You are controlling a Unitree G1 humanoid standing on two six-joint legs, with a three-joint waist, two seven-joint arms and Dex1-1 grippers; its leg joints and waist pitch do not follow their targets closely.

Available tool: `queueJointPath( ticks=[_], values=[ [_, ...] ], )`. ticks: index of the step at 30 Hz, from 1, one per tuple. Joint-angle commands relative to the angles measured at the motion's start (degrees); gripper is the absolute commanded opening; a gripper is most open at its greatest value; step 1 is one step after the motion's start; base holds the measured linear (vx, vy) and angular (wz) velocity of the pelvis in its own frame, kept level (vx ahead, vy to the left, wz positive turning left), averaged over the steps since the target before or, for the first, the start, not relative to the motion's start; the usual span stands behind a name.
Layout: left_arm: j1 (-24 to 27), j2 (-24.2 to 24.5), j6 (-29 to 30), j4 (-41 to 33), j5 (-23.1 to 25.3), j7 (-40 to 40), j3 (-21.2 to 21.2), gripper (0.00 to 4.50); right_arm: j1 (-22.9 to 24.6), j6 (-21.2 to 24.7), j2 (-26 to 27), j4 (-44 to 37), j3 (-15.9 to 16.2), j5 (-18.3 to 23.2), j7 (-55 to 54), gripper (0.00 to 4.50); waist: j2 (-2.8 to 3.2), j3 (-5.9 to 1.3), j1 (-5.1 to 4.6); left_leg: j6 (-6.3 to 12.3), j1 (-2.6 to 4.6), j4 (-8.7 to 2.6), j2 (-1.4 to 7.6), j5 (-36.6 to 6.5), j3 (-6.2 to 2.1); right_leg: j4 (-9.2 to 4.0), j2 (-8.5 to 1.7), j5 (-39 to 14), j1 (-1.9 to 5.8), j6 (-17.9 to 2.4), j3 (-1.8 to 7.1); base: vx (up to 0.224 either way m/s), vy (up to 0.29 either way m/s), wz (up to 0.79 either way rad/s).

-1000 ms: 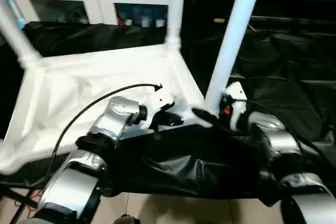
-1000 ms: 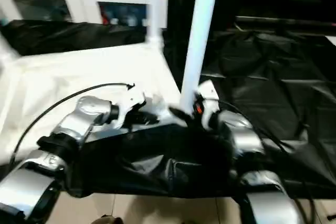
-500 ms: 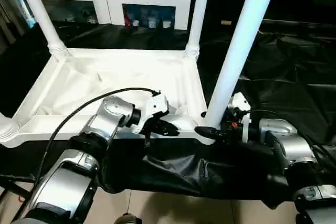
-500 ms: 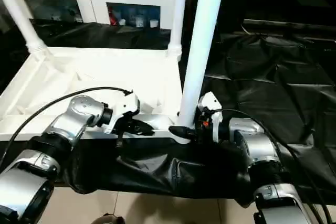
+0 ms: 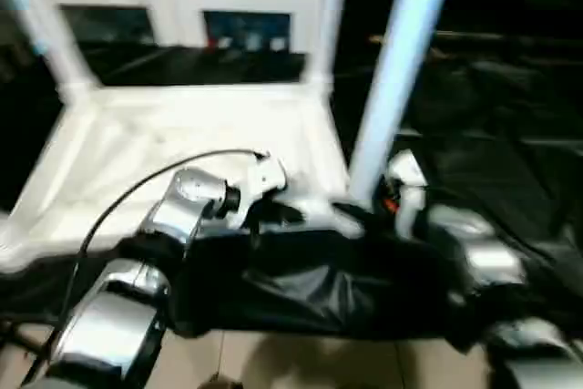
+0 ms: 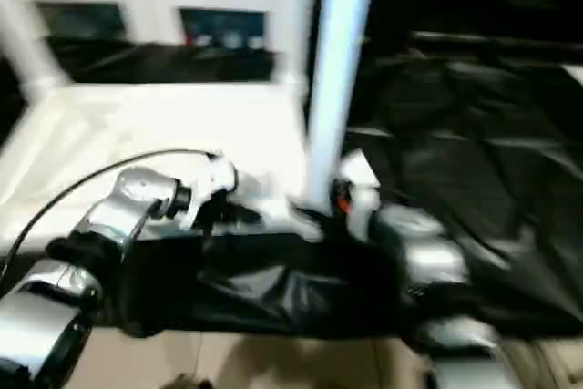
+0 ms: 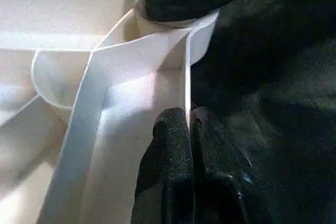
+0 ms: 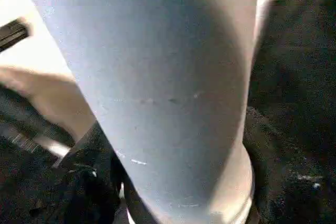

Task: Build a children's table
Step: Rotate leg to tighten

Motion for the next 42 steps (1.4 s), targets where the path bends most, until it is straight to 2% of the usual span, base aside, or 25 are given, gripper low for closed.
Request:
queueJointPath(
  ticks=[1, 2, 3, 7, 8, 9, 11, 13, 14, 15, 17, 18, 19, 22, 23, 24, 26, 28, 30, 32, 33, 34, 36, 42],
  values=[
    [-2.9, -4.4, -0.4, -0.1, -1.2, 3.2, -0.5, 0.0, -1.7, 0.8, 3.7, 5.0, 0.5, -0.5, -6.0, 2.77, -0.09, -3.76, -0.16, -1.15, 1.54, -4.59, 1.41, -19.3, -1.33, -5.06, -2.61, -17.3, 1.78, -11.4, 1.53, 0.0, 0.0, 0.0],
    [-3.4, -5.6, 0.0, 0.5, -1.0, 5.7, -0.2, 0.0, -2.9, 0.7, 5.0, 6.5, -0.3, -0.1, -8.5, 2.77, 0.14, -3.83, -0.29, -0.94, 1.71, -4.43, 1.37, -18.5, -1.11, -4.9, -2.52, -15.6, 1.53, -12.0, 1.61, 0.0, 0.0, 0.0],
    [-3.8, -6.5, 0.3, 0.9, -0.8, 7.7, 0.0, 0.0, -3.9, 0.5, 6.0, 7.7, -0.8, 0.0, -11.0, 2.77, 0.1, -3.9, -0.14, -0.62, 1.65, -4.38, 1.31, -17.4, -1.11, -4.79, -2.49, -14.1, 1.84, -12.4, 1.52, 0.0, 0.0, 0.0],
    [-4.0, -8.7, 1.2, 0.1, -0.8, 10.1, -0.1, 0.0, -6.6, -0.8, 8.0, 11.1, -1.4, -0.7, -16.0, 2.77, 0.14, -4.03, -0.04, 0.65, 1.5, -4.15, 1.23, -14.8, -0.87, -4.46, -2.39, -9.5, 2.11, -13.4, 1.5, 0.0, 0.0, 0.0],
    [-3.8, -9.1, 1.4, -0.4, -1.0, 9.7, -0.2, 0.0, -7.1, -0.9, 8.4, 11.4, -1.4, -0.5, -15.2, 3.12, 0.28, -4.06, -0.01, 0.83, 1.4, -4.11, 1.24, -14.3, -0.9, -4.34, -2.43, -8.7, 2.21, -13.5, 1.52, 0.0, 0.0, 0.0],
    [-3.6, -9.2, 1.4, -0.7, -1.1, 9.2, -0.3, 0.0, -7.7, -1.5, 8.8, 11.9, -1.3, -0.7, -14.5, 3.12, 0.26, -4.08, -0.07, 1.45, 1.32, -4.07, 1.21, -14.0, -0.86, -4.31, -2.39, -7.7, 2.31, -13.9, 1.45, 0.0, 0.0, 0.0],
    [-3.4, -8.8, 0.8, -0.5, -0.7, 8.8, -0.5, 0.0, -8.3, -1.9, 9.2, 12.2, -1.6, -0.2, -12.3, 3.52, 0.12, -4.06, -0.08, 1.81, 1.34, -4.09, 1.24, -14.1, -0.85, -4.31, -2.36, -7.5, 2.38, -14.0, 1.45, 0.0, 0.0, 0.0],
    [-3.4, -8.5, 0.5, -0.3, -0.6, 8.7, -0.5, 0.0, -8.5, -2.0, 9.1, 12.2, -1.5, -0.2, -11.6, 3.54, 0.18, -4.02, -0.1, 1.88, 1.36, -4.1, 1.23, -14.5, -0.84, -4.37, -2.39, -8.1, 2.37, -14.0, 1.45, 0.0, 0.0, 0.0],
    [-3.3, -7.6, 0.1, 0.0, -0.3, 8.2, -0.6, 0.0, -8.1, -2.6, 8.1, 11.5, 0.1, -1.6, -9.6, 3.58, 0.05, -3.99, -0.06, 1.94, 1.4, -4.11, 1.27, -15.0, -0.84, -4.44, -2.46, -9.0, 2.33, -13.9, 1.47, 0.0, 0.0, 0.0],
    [-3.3, -6.9, -0.2, 0.1, -0.5, 7.4, -0.7, 0.0, -7.7, -2.8, 7.0, 11.0, 1.4, -2.5, -7.2, 3.84, 0.07, -3.95, -0.07, 1.89, 1.41, -4.16, 1.32, -15.3, -0.87, -4.49, -2.46, -9.7, 2.32, -13.7, 1.47, 0.0, 0.0, 0.0],
    [-3.3, -6.1, -0.5, 0.0, -0.8, 6.5, -0.8, 0.0, -7.3, -3.3, 5.6, 10.7, 2.9, -3.4, -4.0, 3.84, 0.08, -4.02, -0.01, 2.0, 1.33, -4.11, 1.32, -14.8, -0.89, -4.41, -2.46, -9.2, 2.48, -13.7, 1.41, 0.0, 0.0, 0.0],
    [-3.1, -5.5, -1.1, -0.2, -1.1, 5.1, -1.0, 0.0, -6.6, -3.7, 4.6, 9.8, 3.8, -3.4, -1.4, 3.84, -0.22, -4.02, -0.07, 2.28, 1.28, -4.04, 1.33, -14.4, -0.8, -4.35, -2.41, -8.4, 2.47, -13.9, 1.47, 0.0, 0.0, 0.0],
    [-3.1, -5.5, -1.1, -0.2, -1.1, 5.1, -1.0, 0.0, -6.6, -3.7, 4.6, 9.8, 3.8, -3.4, -1.4, 3.84, -0.12, -4.07, 0.12, 2.46, 1.37, -3.99, 1.34, -14.2, -0.83, -4.27, -2.45, -8.0, 2.52, -14.1, 1.43, 0.0, 0.0, 0.0],
    [-2.5, -4.5, -2.0, -0.8, -1.6, 2.3, -1.3, 0.0, -5.2, -4.3, 3.0, 7.6, 4.8, -2.8, 3.8, 3.84, -0.06, -4.02, 0.44, 3.34, 1.28, -3.92, 1.44, -13.3, -0.68, -4.11, -2.36, -6.3, 2.63, -14.6, 1.41, 0.0, 0.0, 0.0],
    [-2.2, -3.3, -2.5, -1.3, -1.9, -0.8, -1.5, 0.0, -3.0, -4.0, 0.8, 4.0, 5.9, -1.4, 10.4, 3.84, 0.0, -4.02, 0.46, 3.34, 1.33, -3.96, 1.52, -13.2, -0.67, -4.04, -2.35, -6.2, 2.51, -14.9, 1.39, 0.0, 0.0, 0.0],
    [-2.2, -2.8, -2.7, -1.4, -1.9, -2.0, -1.6, 0.0, -2.0, -3.7, -0.2, 2.2, 6.3, -0.8, 13.4, 3.84, -0.25, -3.94, 0.97, 3.88, 1.32, -3.9, 1.55, -13.6, -0.66, -4.21, -2.35, -6.9, 2.81, -14.5, 1.3, 0.0, 0.0, 0.0],
    [-2.3, -2.1, -2.9, -1.4, -1.9, -3.2, -1.6, 0.0, -0.5, -2.6, -1.8, -0.5, 7.0, 0.2, 17.8, 3.84, 0.0, -3.98, 1.29, 4.24, 1.33, -3.9, 1.71, -13.3, -0.6, -4.09, -2.45, -6.6, 2.62, -14.6, 1.37, 0.0, 0.0, 0.0],
    [-2.4, -1.5, -3.3, -1.0, -1.9, -3.8, -1.5, 0.0, 1.0, 0.1, -3.4, -3.1, 7.7, 1.3, 21.3, 3.84, -0.04, -3.83, 1.52, 3.92, 1.51, -4.03, 1.73, -14.1, -0.59, -4.23, -2.27, -7.8, 2.46, -14.9, 1.31, 0.0, 0.0, 0.0],
    [-2.5, -0.9, -3.9, -0.5, -1.9, -4.9, -1.3, 0.0, 3.0, 2.6, -5.7, -6.4, 9.2, 1.8, 25.7, 3.84, -0.07, -3.83, 2.19, 3.57, 1.82, -4.03, 1.9, -14.9, -0.56, -4.37, -2.41, -9.0, 2.29, -14.5, 1.44, 0.0, 0.0, 0.0],
    [-2.6, -0.4, -4.6, 0.1, -2.0, -5.9, -1.4, 0.0, 4.6, 4.2, -7.5, -8.8, 10.6, 2.1, 28.6, 3.84, 0.04, -3.74, 2.35, 2.97, 1.67, -4.22, 1.89, -15.3, -0.61, -4.49, -2.44, -10.3, 2.27, -14.0, 1.42, 0.0, 0.0, 0.0],
    [-2.6, 0.1, -5.5, 0.8, -1.7, -6.9, -1.6, 0.0, 6.4, 6.4, -9.3, -12.0, 12.1, 2.4, 31.2, 3.84, -0.07, -3.75, 2.84, 2.64, 1.76, -4.22, 1.89, -15.6, -0.66, -4.58, -2.56, -11.2, 2.26, -13.4, 1.52, 0.0, 0.0, 0.0],
    [-2.6, 0.3, -5.7, 1.0, -1.7, -7.4, -1.6, 0.0, 7.1, 7.1, -10.0, -13.2, 12.6, 2.4, 32.0, 3.84, 0.1, -3.72, 3.0, 2.48, 1.78, -4.29, 1.93, -15.7, -0.72, -4.64, -2.56, -11.5, 2.24, -13.1, 1.53, 0.0, 0.0, 0.0],
    [-2.7, 0.7, -6.0, 1.2, -1.7, -8.2, -1.5, 0.0, 8.0, 7.9, -10.8, -14.8, 13.0, 2.4, 33.0, 3.84, -0.1, -3.76, 3.17, 2.12, 1.77, -4.28, 1.88, -15.7, -0.7, -4.59, -2.62, -11.6, 2.21, -12.9, 1.55, 0.0, 0.0, 0.0],
    [-3.3, 1.2, -7.0, 2.4, -1.2, -8.4, -1.5, 0.0, 8.3, 7.7, -10.1, -15.5, 11.9, 1.7, 30.8, 3.47, 0.1, -3.8, 3.04, 1.17, 1.69, -4.37, 1.85, -16.1, -0.83, -4.65, -2.69, -12.0, 2.09, -12.9, 1.46, 0.0, 0.0, 0.0]
  ],
)
